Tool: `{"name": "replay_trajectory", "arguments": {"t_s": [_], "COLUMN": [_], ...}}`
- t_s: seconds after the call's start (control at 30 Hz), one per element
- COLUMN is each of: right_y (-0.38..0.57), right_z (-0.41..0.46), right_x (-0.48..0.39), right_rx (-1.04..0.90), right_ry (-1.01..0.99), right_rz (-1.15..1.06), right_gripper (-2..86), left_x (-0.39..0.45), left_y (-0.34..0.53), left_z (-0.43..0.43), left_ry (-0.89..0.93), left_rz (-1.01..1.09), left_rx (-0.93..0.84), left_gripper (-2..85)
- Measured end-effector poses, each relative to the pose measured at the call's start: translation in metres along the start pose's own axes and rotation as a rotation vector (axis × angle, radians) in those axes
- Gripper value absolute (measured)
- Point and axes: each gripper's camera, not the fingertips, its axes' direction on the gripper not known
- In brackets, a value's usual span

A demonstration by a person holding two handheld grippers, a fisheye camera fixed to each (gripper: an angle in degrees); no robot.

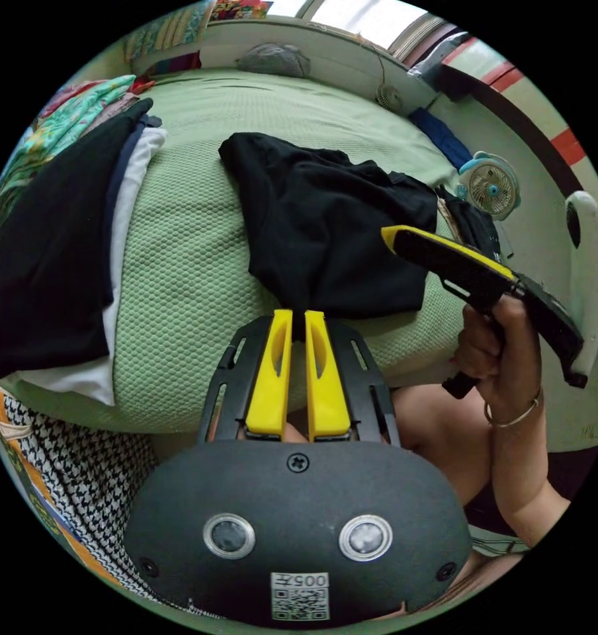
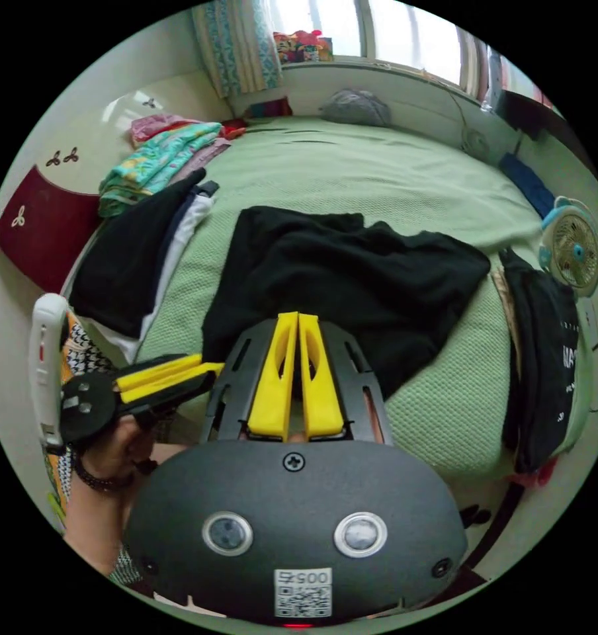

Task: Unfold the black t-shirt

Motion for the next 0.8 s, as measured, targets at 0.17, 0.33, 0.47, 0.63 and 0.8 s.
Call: {"name": "replay_trajectory", "arguments": {"t_s": [0.17,0.33,0.47,0.63,0.8], "right_y": [-0.015,-0.025,-0.032,-0.032,-0.029], "right_z": [0.015,0.031,0.053,0.059,0.048], "right_x": [-0.025,-0.052,-0.056,-0.044,-0.018], "right_rx": [-0.084,-0.137,-0.234,-0.258,-0.243], "right_ry": [-0.117,-0.023,0.006,0.066,0.037], "right_rz": [-0.067,-0.13,-0.139,-0.118,-0.077], "right_gripper": [11.1,12.4,11.5,7.6,2.2], "left_x": [-0.004,-0.012,-0.02,-0.02,-0.026], "left_y": [0.006,0.01,0.009,0.008,0.009], "left_z": [0.005,0.006,0.007,0.012,0.013], "left_ry": [-0.02,0.011,0.048,0.011,0.009], "left_rz": [0.025,0.051,0.039,0.051,0.054], "left_rx": [0.015,0.03,0.025,0.01,0.015], "left_gripper": [4.8,4.9,4.9,4.9,5.1]}}
